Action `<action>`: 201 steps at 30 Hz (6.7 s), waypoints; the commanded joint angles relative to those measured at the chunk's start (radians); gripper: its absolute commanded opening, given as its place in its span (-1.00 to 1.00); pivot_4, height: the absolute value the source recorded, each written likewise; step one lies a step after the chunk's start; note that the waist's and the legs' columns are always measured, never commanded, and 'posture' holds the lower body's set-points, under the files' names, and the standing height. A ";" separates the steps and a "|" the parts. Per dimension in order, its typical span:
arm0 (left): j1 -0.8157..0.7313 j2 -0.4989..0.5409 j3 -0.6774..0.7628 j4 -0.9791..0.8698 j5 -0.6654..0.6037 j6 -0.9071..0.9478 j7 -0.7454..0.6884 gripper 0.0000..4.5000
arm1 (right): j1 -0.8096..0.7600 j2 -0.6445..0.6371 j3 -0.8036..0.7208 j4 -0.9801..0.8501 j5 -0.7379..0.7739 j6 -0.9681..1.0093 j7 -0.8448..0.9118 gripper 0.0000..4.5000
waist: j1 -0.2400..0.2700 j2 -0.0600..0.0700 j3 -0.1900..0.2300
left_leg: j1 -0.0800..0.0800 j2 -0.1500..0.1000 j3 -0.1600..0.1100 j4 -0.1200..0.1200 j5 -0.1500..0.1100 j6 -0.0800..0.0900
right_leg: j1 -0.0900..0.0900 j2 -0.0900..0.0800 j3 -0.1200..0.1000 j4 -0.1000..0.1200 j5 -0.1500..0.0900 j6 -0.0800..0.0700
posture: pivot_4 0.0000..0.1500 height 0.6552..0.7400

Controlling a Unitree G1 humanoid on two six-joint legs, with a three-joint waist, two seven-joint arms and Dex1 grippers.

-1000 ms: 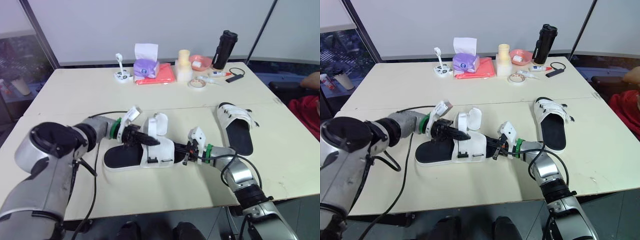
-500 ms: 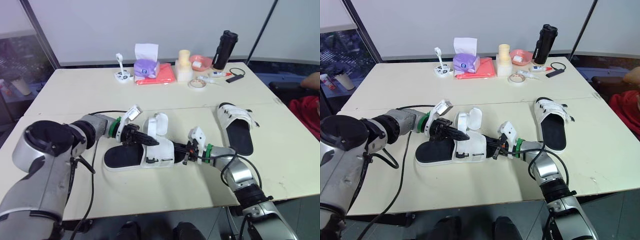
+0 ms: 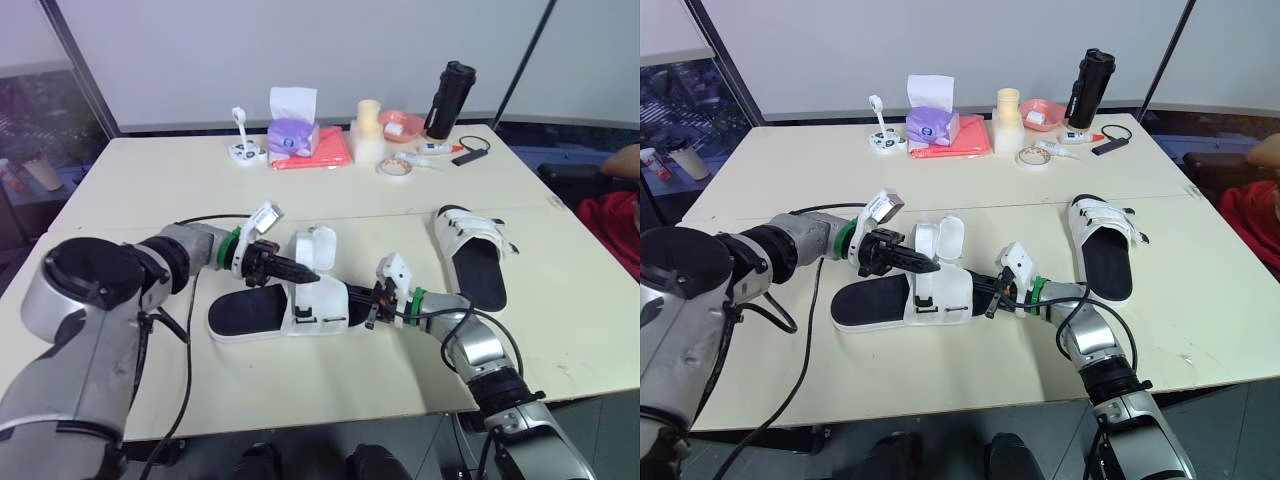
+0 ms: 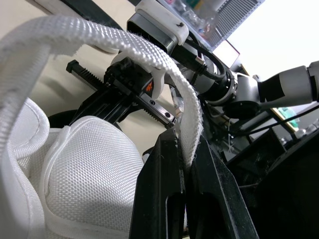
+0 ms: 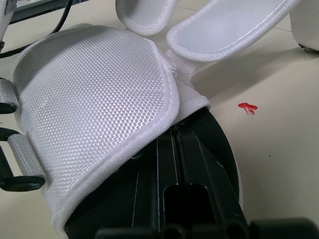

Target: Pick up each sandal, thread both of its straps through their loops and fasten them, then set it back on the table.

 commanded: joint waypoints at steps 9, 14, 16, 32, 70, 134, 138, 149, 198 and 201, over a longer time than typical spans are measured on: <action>0.018 -0.034 -0.037 0.015 0.001 -0.137 -0.006 -0.98 | 0.040 0.001 0.026 0.081 -0.060 0.035 -0.032 -1.00 | 0.000 0.000 0.000 | 0.000 0.000 0.000 0.000 0.000 0.000 | 0.000 0.000 0.000 0.000 0.000 0.000 | 1.00 1.00; 0.026 -0.027 -0.058 0.015 0.006 -0.178 -0.006 -0.98 | 0.039 0.004 0.025 0.082 -0.059 0.035 -0.035 -1.00 | 0.000 0.000 0.000 | 0.000 0.000 0.000 0.000 0.000 0.000 | 0.000 0.000 0.000 0.000 0.000 0.000 | 1.00 1.00; 0.030 -0.024 -0.067 0.015 0.012 -0.201 -0.006 -0.98 | 0.040 0.005 0.025 0.082 -0.059 0.035 -0.036 -1.00 | 0.000 0.000 0.000 | 0.000 0.000 0.000 0.000 0.000 0.000 | 0.000 0.000 0.000 0.000 0.000 0.000 | 1.00 1.00; 0.038 -0.023 -0.061 0.015 0.028 -0.271 -0.006 -0.98 | 0.032 0.011 0.028 0.103 -0.061 0.027 -0.035 -1.00 | -0.001 0.000 0.000 | 0.000 0.000 0.000 0.000 0.000 0.000 | 0.000 0.000 0.000 0.000 0.000 0.000 | 1.00 1.00; -0.094 0.069 -0.138 0.015 -0.295 -0.109 0.095 0.30 | -0.001 0.017 0.040 0.158 -0.067 0.024 -0.007 -1.00 | -0.001 0.000 0.000 | 0.003 0.000 0.000 0.000 0.000 0.000 | 0.002 0.001 0.000 0.000 0.000 0.000 | 1.00 1.00; 0.032 0.017 -0.318 0.015 -0.526 -0.630 0.351 -0.99 | 0.007 0.063 0.032 0.219 -0.083 -0.004 -0.023 -1.00 | -0.002 -0.007 -0.004 | 0.020 0.003 0.005 -0.009 0.000 0.000 | 0.013 0.000 -0.002 -0.003 0.000 0.000 | 1.00 1.00; -0.028 0.100 -0.290 0.015 -0.690 0.055 0.289 -0.99 | 0.009 0.063 0.031 0.218 -0.085 -0.005 -0.024 -1.00 | -0.014 -0.007 -0.003 | 0.019 0.003 0.005 -0.010 0.000 0.000 | 0.012 0.001 -0.002 -0.003 0.000 0.000 | 1.00 1.00; 0.036 0.148 -0.324 0.015 -0.935 0.651 0.537 -0.99 | 0.019 0.059 0.034 0.213 -0.089 0.000 -0.018 -1.00 | -0.024 -0.007 -0.004 | 0.020 0.003 0.000 -0.013 0.000 0.000 | 0.012 0.000 -0.003 -0.004 -0.001 0.001 | 1.00 1.00; -0.025 0.185 -0.515 0.015 -1.204 0.487 0.567 0.99 | 0.029 0.064 0.034 0.220 -0.097 -0.006 -0.031 -1.00 | -0.023 -0.010 -0.010 | 0.021 0.004 0.004 -0.014 0.000 -0.001 | 0.014 0.001 -0.003 -0.007 -0.001 0.001 | 1.00 1.00; -0.058 0.193 -0.527 0.015 -1.165 0.545 0.517 0.99 | 0.030 0.067 0.035 0.222 -0.097 -0.006 -0.030 -1.00 | -0.023 -0.010 -0.010 | 0.021 0.004 0.003 -0.014 0.000 -0.001 | 0.015 0.001 -0.003 -0.009 -0.001 0.001 | 1.00 1.00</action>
